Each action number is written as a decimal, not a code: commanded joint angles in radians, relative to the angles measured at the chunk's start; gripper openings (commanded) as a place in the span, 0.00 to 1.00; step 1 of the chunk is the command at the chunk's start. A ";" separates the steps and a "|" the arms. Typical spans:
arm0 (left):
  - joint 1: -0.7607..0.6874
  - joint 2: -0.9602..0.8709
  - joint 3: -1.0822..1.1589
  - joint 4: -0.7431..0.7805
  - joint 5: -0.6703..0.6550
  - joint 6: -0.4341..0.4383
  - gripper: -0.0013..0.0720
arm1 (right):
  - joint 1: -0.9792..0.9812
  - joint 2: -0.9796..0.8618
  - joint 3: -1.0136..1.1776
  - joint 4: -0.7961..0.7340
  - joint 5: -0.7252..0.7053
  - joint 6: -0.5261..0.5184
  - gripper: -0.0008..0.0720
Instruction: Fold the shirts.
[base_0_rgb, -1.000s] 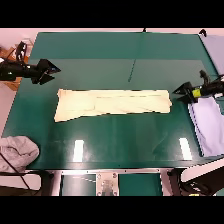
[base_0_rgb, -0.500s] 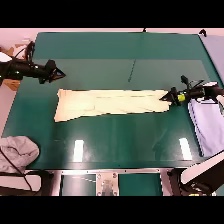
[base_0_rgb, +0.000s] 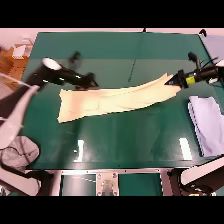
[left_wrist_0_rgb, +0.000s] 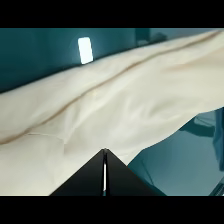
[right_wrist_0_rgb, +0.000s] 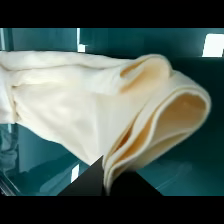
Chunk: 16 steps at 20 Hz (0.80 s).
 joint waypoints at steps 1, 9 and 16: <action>-0.196 -0.143 0.056 -0.030 0.137 0.003 0.05 | 0.047 0.143 0.063 0.004 0.088 0.029 0.03; -0.403 -0.448 0.417 -0.079 0.060 -0.088 0.05 | 0.171 0.390 0.078 0.011 0.091 0.045 0.03; -0.270 -0.390 0.536 -0.127 -0.245 -0.087 0.05 | 0.209 0.390 0.062 0.009 0.077 0.097 0.03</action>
